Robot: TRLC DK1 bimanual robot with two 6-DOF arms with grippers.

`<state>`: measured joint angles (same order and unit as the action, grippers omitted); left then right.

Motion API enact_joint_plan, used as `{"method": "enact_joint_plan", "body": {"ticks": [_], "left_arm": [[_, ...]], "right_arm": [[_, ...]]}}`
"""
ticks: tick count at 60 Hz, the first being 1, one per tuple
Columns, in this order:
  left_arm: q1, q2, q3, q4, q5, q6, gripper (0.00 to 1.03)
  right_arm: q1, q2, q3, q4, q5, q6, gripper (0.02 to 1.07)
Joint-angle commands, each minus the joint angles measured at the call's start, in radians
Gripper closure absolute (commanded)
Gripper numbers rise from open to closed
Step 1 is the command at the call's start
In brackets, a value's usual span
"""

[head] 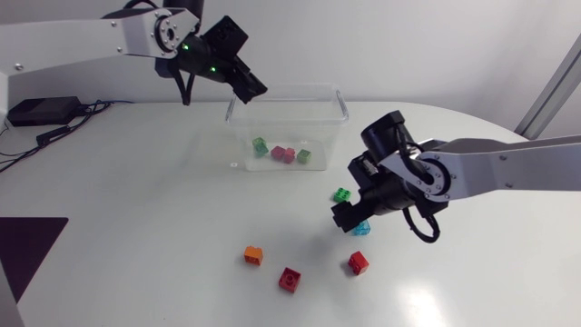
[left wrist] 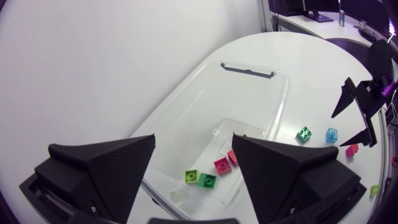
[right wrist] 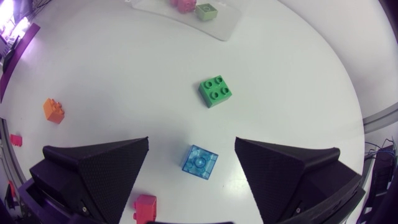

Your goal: Place the duplo bricks in the container

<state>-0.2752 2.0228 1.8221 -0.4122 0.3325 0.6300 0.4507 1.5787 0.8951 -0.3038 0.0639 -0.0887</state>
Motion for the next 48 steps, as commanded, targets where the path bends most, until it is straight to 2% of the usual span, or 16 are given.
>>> {"method": "enact_joint_plan", "body": {"ticks": [1, 12, 19, 36, 48], "left_arm": [[0.011, -0.108, -0.050, 0.003, -0.004, -0.021, 0.08], [-0.007, -0.303, -0.167, -0.002, -0.004, -0.041, 0.08], [-0.021, -0.426, -0.273, -0.036, -0.006, -0.035, 0.08], [-0.036, -0.756, -0.684, -0.149, 0.059, 0.122, 0.09], [-0.070, -0.857, -0.886, -0.177, 0.059, 0.175, 0.12]], "right_arm": [[-0.017, 0.069, 0.033, 0.017, 0.011, 0.020, 0.07], [-0.037, 0.185, 0.099, 0.066, 0.013, -0.014, 0.07], [-0.081, 0.241, 0.139, 0.091, -0.030, -0.066, 0.07], [-0.126, 0.345, 0.192, 0.149, -0.130, -0.190, 0.07], [-0.118, 0.395, 0.229, 0.172, -0.147, -0.230, 0.07]]}}
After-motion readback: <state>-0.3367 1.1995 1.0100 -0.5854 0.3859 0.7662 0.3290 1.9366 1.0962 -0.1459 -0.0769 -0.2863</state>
